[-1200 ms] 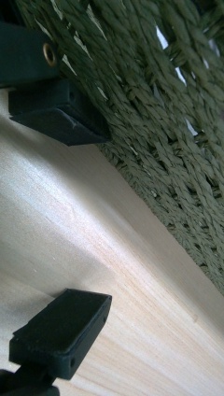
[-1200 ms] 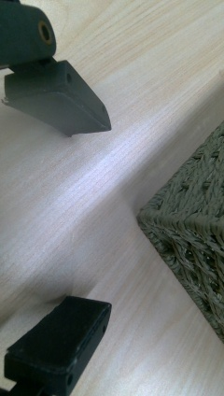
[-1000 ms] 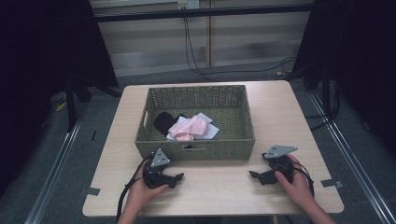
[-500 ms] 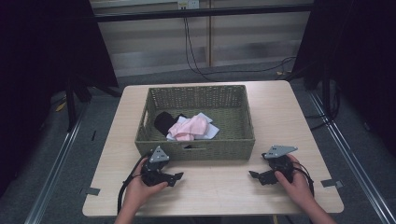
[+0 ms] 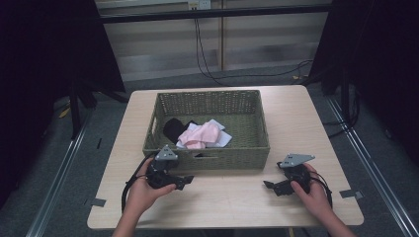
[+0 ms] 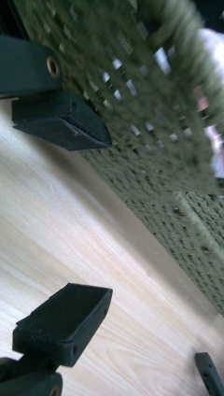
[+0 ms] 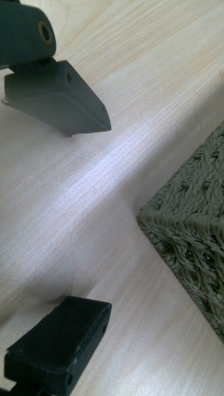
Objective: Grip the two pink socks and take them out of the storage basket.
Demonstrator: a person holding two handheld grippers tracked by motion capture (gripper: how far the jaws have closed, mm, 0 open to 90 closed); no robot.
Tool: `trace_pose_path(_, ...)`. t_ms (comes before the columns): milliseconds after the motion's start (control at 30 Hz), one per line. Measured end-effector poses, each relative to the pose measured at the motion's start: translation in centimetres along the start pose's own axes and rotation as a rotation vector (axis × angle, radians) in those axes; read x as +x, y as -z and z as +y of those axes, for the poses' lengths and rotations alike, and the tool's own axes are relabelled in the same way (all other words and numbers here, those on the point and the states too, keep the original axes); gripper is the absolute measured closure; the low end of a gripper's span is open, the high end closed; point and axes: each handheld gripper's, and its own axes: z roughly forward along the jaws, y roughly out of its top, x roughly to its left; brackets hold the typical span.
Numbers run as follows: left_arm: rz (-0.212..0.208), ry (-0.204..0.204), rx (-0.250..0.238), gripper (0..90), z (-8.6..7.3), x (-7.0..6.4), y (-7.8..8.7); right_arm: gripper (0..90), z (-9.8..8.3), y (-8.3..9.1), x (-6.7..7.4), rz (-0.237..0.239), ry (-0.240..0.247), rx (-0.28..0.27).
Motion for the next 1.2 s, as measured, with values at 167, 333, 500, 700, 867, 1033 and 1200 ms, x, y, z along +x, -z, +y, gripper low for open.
trace_pose_path(167, -0.003, 0.006, 0.005, 23.5, 0.8, 0.2, 0.6, 10.8, 0.0, 0.0, 0.0, 0.000, 0.000, 0.000)
trace_pose_path(333, -0.001, 0.004, 0.004, 23.5, 2.3, 0.5, 1.6, 10.8, 0.0, 0.0, 0.0, 0.000, 0.000, 0.000)
trace_pose_path(500, 0.002, -0.008, 0.053, 24.4, 3.3, 0.5, 2.1, 10.7, 0.0, 0.0, 0.0, 0.000, 0.000, 0.000)
trace_pose_path(700, -0.018, -0.007, 0.049, 24.3, 3.4, 0.5, 2.5, 10.8, 0.0, 0.0, 0.0, -0.001, -0.003, 0.003)
trace_pose_path(867, -0.033, 0.007, 0.022, 24.4, 3.5, 0.5, 3.2, 10.7, 0.0, 0.0, 0.0, 0.000, -0.003, 0.003)
trace_pose_path(1033, -0.056, 0.007, 0.028, 24.5, 4.5, 0.4, 4.1, 10.8, 0.0, 0.0, 0.0, -0.001, -0.003, 0.003)
trace_pose_path(1200, -0.052, 0.025, 0.027, 24.6, 6.1, 0.5, 4.9, 10.7, 0.0, 0.0, 0.0, -0.001, -0.003, 0.003)
